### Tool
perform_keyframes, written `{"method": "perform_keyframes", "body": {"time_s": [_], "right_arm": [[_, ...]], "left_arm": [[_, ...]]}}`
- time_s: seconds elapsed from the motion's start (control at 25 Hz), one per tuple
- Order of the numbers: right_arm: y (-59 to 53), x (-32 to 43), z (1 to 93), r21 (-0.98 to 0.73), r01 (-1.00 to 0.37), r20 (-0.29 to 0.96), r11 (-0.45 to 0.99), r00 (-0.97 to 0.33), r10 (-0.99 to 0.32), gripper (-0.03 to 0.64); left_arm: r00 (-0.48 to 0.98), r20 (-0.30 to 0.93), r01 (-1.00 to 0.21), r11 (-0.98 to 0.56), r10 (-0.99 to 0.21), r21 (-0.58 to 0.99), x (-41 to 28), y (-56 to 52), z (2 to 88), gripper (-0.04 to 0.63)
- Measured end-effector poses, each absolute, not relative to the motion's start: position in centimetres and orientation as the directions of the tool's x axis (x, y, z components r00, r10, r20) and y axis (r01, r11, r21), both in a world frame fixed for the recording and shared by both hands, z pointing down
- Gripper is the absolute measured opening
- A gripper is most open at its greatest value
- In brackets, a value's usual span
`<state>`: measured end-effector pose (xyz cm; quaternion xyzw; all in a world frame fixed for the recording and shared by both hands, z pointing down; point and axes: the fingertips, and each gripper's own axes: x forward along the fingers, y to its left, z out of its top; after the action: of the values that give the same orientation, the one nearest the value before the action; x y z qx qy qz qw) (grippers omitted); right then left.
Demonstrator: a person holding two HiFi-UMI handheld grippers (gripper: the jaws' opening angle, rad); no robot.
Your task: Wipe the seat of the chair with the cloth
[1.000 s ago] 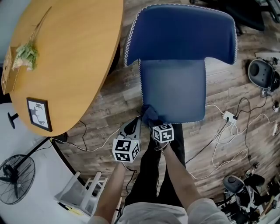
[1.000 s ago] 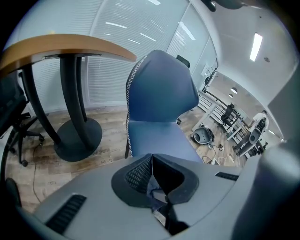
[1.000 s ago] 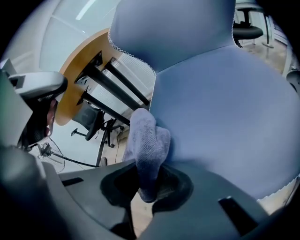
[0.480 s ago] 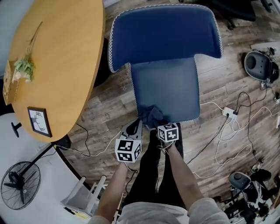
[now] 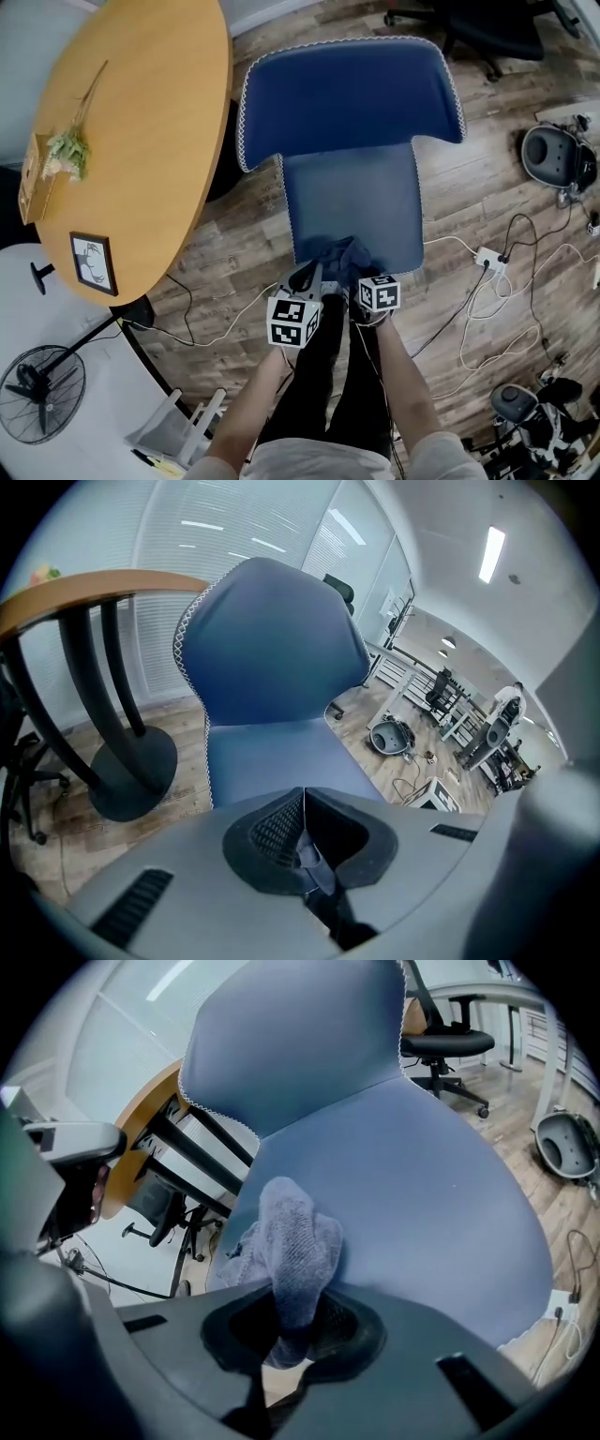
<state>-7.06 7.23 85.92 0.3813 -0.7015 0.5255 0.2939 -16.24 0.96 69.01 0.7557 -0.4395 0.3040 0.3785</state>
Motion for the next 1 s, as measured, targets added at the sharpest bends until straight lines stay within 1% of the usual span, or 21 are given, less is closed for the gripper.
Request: {"method": "perform_keyframes", "body": {"time_s": [0.32, 0.4, 0.52, 0.68, 0.84, 1.0], "right_arm": [[6.4, -1.3, 86.2, -0.445, -0.88, 0.856, 0.166, -0.472, -0.211, 0.057], [6.2, 0.7, 86.3, -0.418, -0.894, 0.866, 0.16, -0.446, -0.226, 0.057], [6.2, 3.5, 86.4, -0.395, -0.91, 0.874, 0.124, -0.414, -0.256, 0.057], [6.1, 4.9, 86.4, -0.388, -0.916, 0.874, 0.105, -0.402, -0.273, 0.058], [5.9, 5.0, 86.4, -0.386, -0.916, 0.874, 0.112, -0.401, -0.273, 0.058], [5.8, 5.9, 86.4, -0.386, -0.912, 0.874, 0.14, -0.41, -0.261, 0.057]], "left_arm": [[0.404, 0.797, -0.911, -0.274, -0.448, 0.307, -14.5, 0.0, 69.9, 0.028], [0.433, 0.795, -0.898, -0.275, -0.425, 0.342, -13.8, 0.0, 69.7, 0.028], [0.501, 0.785, -0.865, -0.25, -0.365, 0.436, -12.9, 0.7, 69.4, 0.026], [0.449, 0.825, -0.889, -0.269, -0.344, 0.372, -14.1, 0.7, 69.5, 0.026], [0.403, 0.84, -0.911, -0.253, -0.363, 0.327, -15.8, 0.4, 69.5, 0.026], [0.39, 0.838, -0.918, -0.235, -0.382, 0.32, -16.0, 0.7, 69.3, 0.026]]}}
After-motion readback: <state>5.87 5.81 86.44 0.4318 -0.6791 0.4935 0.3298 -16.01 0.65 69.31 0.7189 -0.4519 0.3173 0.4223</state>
